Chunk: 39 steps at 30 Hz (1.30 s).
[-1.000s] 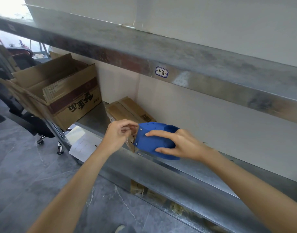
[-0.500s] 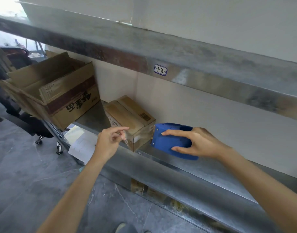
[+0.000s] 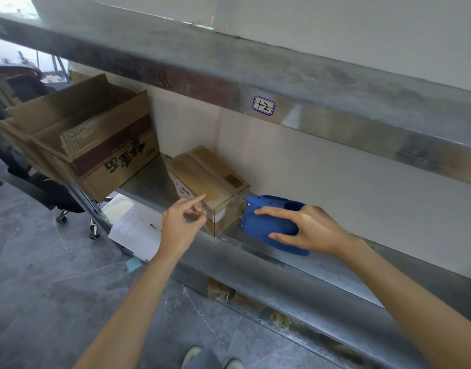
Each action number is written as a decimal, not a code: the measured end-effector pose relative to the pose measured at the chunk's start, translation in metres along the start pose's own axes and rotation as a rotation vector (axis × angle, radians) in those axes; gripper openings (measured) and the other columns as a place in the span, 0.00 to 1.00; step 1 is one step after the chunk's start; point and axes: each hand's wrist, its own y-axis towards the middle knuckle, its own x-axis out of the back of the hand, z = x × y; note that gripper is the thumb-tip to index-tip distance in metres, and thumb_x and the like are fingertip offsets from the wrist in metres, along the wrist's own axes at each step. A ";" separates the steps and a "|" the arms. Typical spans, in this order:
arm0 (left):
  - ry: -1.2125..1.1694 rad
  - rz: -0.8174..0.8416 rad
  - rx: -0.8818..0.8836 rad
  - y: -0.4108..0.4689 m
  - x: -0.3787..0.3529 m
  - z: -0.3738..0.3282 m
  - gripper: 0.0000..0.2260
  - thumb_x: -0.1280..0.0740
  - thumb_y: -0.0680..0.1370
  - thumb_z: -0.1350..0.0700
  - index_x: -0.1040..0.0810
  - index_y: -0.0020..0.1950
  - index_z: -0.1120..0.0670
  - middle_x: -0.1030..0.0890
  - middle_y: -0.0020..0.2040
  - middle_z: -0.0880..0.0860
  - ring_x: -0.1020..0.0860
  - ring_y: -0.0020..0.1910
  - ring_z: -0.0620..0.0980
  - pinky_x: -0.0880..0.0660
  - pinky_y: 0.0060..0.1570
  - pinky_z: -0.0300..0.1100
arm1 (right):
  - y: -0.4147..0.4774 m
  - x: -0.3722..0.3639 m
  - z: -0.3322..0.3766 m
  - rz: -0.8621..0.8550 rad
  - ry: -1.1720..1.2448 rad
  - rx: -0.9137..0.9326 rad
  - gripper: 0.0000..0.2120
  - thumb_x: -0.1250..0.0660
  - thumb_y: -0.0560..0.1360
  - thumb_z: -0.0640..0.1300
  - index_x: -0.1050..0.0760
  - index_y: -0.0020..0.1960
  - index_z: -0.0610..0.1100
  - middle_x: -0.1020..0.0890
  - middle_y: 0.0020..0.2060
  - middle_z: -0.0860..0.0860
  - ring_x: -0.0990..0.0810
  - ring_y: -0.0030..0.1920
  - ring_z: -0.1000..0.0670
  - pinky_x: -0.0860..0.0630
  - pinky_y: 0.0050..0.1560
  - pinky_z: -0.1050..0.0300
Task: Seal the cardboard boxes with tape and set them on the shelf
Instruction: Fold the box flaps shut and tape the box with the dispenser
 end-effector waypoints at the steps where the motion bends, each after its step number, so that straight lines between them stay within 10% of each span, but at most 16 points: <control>1: 0.005 -0.012 -0.019 -0.001 -0.001 0.001 0.20 0.26 0.72 0.67 0.19 0.64 0.56 0.21 0.42 0.48 0.21 0.42 0.41 0.26 0.47 0.26 | -0.001 0.000 0.000 -0.004 0.005 0.001 0.27 0.43 0.75 0.63 0.44 0.72 0.70 0.33 0.24 0.54 0.37 0.24 0.52 0.36 0.29 0.62; 21: 0.075 -0.012 -0.195 0.000 -0.004 0.008 0.21 0.25 0.70 0.71 0.19 0.63 0.61 0.23 0.41 0.48 0.24 0.43 0.37 0.28 0.47 0.24 | -0.001 0.017 0.001 -0.057 0.003 0.047 0.23 0.39 0.75 0.59 0.30 0.70 0.64 0.49 0.22 0.56 0.44 0.23 0.53 0.38 0.26 0.64; 39: 0.061 -0.083 -0.243 0.002 -0.013 0.019 0.18 0.25 0.71 0.70 0.17 0.60 0.61 0.21 0.43 0.50 0.23 0.43 0.38 0.26 0.48 0.26 | 0.003 0.014 -0.004 -0.038 0.041 -0.002 0.24 0.39 0.74 0.60 0.34 0.70 0.67 0.43 0.23 0.57 0.42 0.22 0.54 0.38 0.27 0.64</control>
